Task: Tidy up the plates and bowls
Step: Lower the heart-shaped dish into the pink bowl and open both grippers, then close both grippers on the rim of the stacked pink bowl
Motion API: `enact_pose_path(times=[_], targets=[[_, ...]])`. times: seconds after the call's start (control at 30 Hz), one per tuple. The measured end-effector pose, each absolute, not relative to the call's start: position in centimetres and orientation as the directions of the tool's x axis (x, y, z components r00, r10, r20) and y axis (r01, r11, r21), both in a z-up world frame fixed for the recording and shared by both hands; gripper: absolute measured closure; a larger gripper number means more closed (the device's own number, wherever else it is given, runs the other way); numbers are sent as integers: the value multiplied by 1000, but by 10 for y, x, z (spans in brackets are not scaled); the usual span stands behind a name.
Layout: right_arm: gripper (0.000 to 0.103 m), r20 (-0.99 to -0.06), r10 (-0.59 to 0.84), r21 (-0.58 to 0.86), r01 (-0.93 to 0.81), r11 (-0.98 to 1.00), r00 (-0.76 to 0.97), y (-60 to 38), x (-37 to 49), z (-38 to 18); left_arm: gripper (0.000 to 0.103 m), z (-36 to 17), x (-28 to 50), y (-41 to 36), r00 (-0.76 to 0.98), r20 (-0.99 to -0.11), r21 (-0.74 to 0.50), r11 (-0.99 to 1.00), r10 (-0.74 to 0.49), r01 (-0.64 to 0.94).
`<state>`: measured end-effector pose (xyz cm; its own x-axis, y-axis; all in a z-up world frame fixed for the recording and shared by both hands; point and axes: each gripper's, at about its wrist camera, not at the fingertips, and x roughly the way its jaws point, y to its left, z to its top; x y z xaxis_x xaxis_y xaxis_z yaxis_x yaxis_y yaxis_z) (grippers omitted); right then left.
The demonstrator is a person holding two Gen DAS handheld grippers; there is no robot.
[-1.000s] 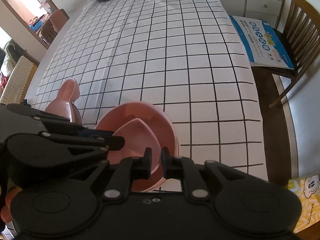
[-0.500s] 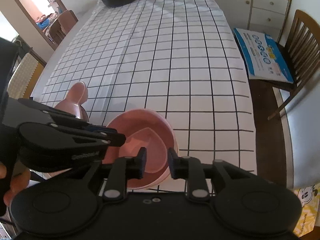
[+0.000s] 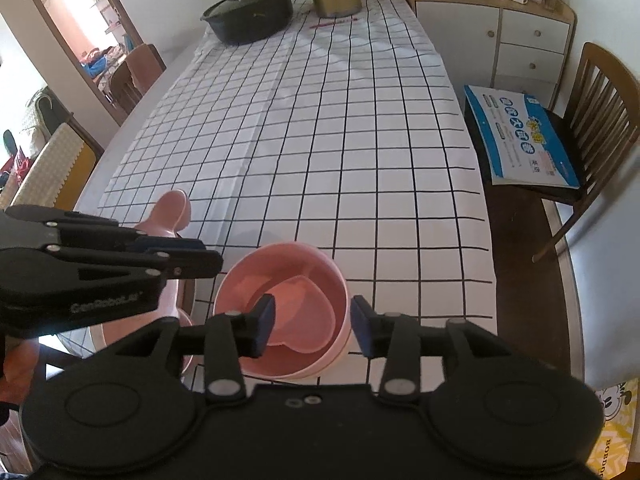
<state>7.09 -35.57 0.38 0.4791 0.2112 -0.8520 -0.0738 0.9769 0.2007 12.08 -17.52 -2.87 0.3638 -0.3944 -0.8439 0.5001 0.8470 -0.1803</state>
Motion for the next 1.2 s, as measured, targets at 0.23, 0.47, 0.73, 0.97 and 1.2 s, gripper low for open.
enact_pose_path(times=[0.23,0.47,0.73,0.97,1.2], targets=[[39,-833,211,200,-78,977,512,-357,64,9,39,-22,110,-165,431,-811,-152,854,-396,498],[7,-824,196,209,-37,977,532,-363,59,7,31,-27,110,-160,418,-817,-176,862,-397,476],[5,-858,172,218,39,975,483,-366,59,-20,31,-55,126,-160,352,-855,-242,892,-382,381],[12,-876,159,224,94,970,455,-368,61,-45,31,-84,137,-162,307,-877,-275,909,-371,312],[22,-881,154,229,117,966,447,-366,67,-60,31,-103,139,-169,281,-886,-288,912,-369,291]])
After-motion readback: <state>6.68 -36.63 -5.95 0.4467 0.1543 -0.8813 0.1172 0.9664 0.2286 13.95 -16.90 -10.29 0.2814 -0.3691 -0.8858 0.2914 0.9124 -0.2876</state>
